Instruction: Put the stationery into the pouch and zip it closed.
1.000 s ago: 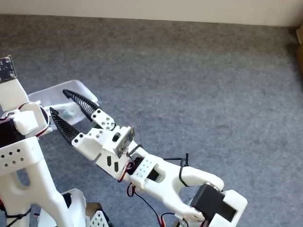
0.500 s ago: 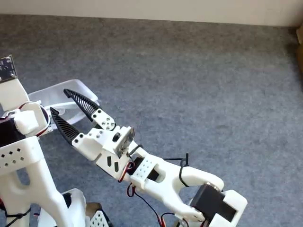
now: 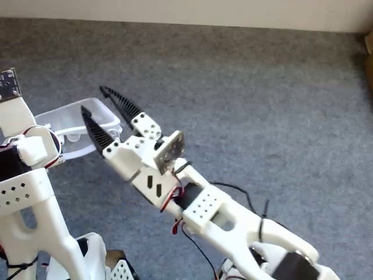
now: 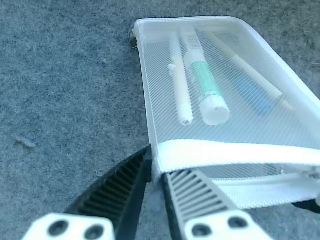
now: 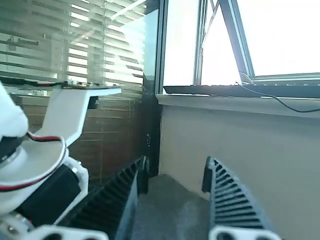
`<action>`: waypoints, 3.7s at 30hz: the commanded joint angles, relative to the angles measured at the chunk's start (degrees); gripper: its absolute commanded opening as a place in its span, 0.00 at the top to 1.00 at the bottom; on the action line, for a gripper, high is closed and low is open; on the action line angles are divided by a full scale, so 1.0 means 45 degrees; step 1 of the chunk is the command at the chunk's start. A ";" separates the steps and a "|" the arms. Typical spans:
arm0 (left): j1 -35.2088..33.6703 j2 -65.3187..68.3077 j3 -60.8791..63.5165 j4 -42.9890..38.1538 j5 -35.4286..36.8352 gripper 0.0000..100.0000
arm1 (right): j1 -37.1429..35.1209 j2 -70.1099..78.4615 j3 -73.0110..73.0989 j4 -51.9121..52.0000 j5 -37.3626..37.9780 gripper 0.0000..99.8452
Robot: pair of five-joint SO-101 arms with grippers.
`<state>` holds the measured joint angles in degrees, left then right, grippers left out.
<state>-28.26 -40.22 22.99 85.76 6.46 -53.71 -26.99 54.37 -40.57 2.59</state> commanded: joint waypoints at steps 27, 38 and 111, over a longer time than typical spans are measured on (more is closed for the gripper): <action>0.0186 -0.0068 -0.0068 -0.0274 0.0098 0.99 | 0.0264 -0.4659 0.0322 1.3705 -0.2813 0.83; 0.0205 -0.0029 -0.0068 -0.0274 0.0098 0.99 | -0.0225 -0.1983 0.0479 1.1126 -0.2794 0.83; 0.0205 -0.0068 0.0107 -0.0274 0.0098 0.99 | -0.0244 -0.0264 -0.0440 0.7883 -0.2774 0.83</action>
<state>-28.26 -40.22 23.78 85.76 6.46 -54.33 -27.43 56.31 -2.77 -9.71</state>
